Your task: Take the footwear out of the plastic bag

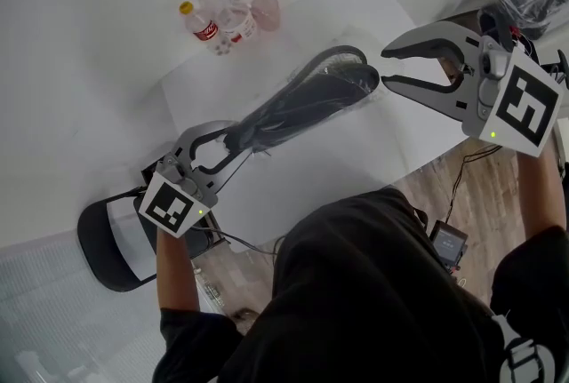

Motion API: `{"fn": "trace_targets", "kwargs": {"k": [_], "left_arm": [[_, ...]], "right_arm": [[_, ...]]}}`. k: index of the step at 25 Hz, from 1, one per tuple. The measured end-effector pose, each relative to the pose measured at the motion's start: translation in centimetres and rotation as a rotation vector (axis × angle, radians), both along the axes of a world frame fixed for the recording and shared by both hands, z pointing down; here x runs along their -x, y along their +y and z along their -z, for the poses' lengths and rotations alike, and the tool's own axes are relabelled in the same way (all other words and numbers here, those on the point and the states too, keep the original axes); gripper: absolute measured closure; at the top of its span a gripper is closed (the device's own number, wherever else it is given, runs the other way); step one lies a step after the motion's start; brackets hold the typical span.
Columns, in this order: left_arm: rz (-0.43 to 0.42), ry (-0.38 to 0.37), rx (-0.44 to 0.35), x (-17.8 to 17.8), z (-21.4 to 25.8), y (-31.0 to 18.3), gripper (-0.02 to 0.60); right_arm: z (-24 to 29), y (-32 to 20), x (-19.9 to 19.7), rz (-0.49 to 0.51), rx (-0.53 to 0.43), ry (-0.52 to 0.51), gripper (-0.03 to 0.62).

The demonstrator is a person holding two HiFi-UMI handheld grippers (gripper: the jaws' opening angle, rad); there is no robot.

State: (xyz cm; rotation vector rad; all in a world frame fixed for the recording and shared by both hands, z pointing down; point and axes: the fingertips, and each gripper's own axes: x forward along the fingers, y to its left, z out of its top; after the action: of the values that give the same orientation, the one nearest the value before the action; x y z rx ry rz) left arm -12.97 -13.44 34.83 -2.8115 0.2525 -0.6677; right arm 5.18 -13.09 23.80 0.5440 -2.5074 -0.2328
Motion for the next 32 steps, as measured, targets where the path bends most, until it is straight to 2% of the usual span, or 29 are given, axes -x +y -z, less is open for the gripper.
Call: {"fn": "trace_targets", "kwargs": {"k": [13,18,22,27,32], "left_arm": [[-0.085,0.024,-0.050,-0.5,0.9,0.6,0.433],[-0.098,0.020,-0.064,-0.4,0.9,0.7,0.434],[-0.106,0.014,-0.082,-0.6,1.0,0.8,0.434],[-0.111,0.030,-0.094,-1.0,1.3,1.1,0.437],[-0.108,0.015,-0.097,-1.1,0.9,1.2,0.437]], "right_arm": [[-0.4,-0.6,0.4,0.050,0.069,0.037,0.442],[-0.6,-0.6,0.7,0.066,0.131,0.023,0.430],[-1.4,-0.3,1.0,0.115,0.173,0.063,0.427],[-1.7,0.5,1.9,0.146,0.175,0.074,0.427],[-2.1,0.9,1.9,0.156,0.196,0.082,0.427]]}}
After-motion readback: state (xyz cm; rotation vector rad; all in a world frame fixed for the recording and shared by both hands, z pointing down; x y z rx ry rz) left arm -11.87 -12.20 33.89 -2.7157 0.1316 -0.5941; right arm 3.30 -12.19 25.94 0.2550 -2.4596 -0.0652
